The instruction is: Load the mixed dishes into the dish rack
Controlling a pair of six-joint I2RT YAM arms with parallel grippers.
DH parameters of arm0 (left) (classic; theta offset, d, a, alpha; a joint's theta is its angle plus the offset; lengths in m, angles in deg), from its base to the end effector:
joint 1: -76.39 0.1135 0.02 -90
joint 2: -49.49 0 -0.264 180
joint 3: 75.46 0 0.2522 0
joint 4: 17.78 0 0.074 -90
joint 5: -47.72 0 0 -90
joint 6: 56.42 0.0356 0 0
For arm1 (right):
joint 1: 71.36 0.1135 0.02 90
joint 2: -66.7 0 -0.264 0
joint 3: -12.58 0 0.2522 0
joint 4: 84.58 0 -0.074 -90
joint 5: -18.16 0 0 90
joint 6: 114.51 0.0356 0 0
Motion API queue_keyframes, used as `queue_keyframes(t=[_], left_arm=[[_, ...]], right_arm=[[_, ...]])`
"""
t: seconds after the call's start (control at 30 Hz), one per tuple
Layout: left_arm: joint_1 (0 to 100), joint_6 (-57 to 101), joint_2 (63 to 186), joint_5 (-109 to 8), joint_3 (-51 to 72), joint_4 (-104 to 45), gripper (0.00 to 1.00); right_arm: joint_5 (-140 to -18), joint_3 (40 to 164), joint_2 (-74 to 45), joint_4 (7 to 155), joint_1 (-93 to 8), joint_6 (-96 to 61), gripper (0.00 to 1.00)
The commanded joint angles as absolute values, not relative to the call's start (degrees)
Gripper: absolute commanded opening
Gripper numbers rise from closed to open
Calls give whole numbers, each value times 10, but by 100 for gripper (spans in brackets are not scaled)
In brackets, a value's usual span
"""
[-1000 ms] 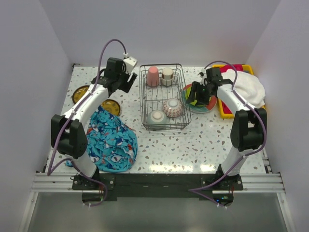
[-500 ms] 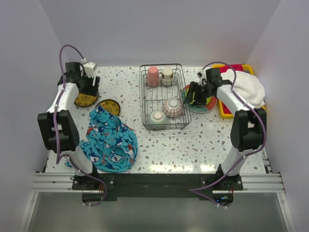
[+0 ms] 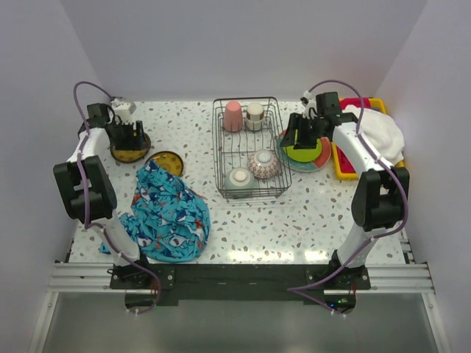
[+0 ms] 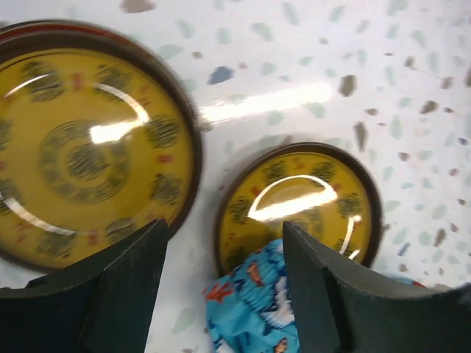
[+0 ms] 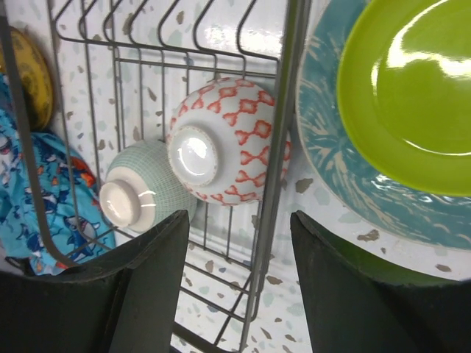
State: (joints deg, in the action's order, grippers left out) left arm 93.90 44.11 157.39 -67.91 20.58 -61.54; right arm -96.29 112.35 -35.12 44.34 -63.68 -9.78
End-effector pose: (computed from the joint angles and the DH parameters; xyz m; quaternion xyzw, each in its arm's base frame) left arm 0.3936 0.1080 0.2253 0.0087 0.9338 -0.1358 0.3309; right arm 0.3845 0.0667 0.2778 -0.0098 0.9295 0.2571 0.2641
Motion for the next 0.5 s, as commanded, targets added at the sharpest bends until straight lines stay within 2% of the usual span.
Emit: queue_keyframes(t=[0.0, 0.2, 0.27, 0.47], left_arm=[[906, 460, 1581, -816, 208, -607, 68], [886, 476, 1555, -837, 206, -656, 68], [886, 477, 1546, -820, 221, -677, 69], [886, 513, 1494, -789, 229, -713, 72]], right_arm=[[-867, 1166, -345, 413, -642, -133, 60], [-791, 1175, -388, 407, -683, -62, 59], [-804, 1176, -407, 409, -708, -15, 59], [-803, 1145, -445, 514, -712, 50, 58]])
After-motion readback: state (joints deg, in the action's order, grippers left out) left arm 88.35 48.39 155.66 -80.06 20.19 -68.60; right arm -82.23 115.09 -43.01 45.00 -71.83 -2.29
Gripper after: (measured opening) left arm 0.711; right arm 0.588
